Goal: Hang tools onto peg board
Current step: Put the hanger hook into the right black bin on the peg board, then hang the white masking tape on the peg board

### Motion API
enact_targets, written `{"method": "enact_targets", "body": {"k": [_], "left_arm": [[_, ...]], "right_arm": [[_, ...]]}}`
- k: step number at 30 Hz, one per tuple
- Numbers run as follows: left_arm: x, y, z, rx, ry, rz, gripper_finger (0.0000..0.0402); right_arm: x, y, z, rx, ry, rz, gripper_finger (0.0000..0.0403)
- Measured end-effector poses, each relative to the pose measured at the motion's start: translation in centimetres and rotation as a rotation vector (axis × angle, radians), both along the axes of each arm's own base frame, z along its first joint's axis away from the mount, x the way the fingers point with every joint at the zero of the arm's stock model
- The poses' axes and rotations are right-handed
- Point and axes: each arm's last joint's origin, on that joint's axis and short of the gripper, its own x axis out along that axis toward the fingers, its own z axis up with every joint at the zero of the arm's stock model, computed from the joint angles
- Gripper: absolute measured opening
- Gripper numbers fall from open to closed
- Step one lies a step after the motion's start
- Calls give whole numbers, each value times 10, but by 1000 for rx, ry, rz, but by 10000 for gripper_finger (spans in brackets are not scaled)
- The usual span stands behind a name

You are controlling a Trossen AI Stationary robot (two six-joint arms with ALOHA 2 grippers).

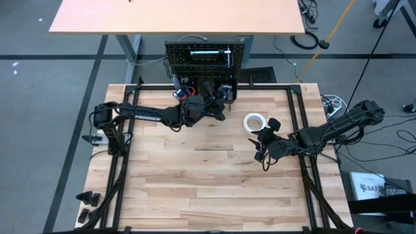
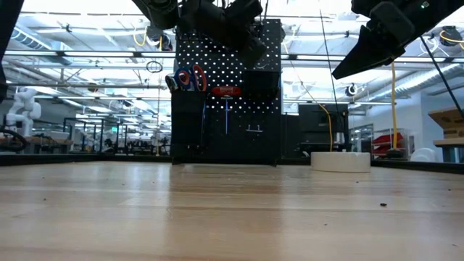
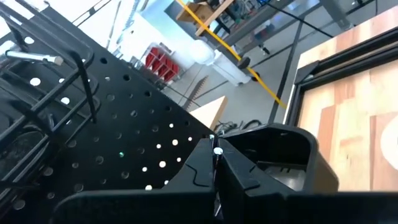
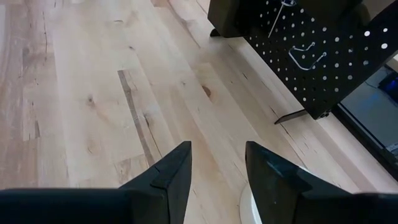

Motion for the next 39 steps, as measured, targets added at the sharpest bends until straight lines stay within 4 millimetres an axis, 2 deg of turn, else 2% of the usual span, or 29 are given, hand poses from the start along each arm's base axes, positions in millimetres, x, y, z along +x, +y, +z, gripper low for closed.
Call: {"method": "enact_targets", "body": {"k": [11,23,28,32,39], "left_arm": [[-1,6,-1,-3,6,-6,9],[-4,20,-7,-78,17,-5,125],[-4,18,-6,-69,2,56,139],[-4,9,0,-57,-40,77,139],[-11,-37,29,-50,-105,-57,140]], "right_arm": [[0,0,0,2,-3,-4,141],[0,0,0,7,-5,-6,141],[0,0,0,8,-4,-5,141],[0,0,0,9,-3,-4,141],[-3,0,-3,19,30,-11,141]]}}
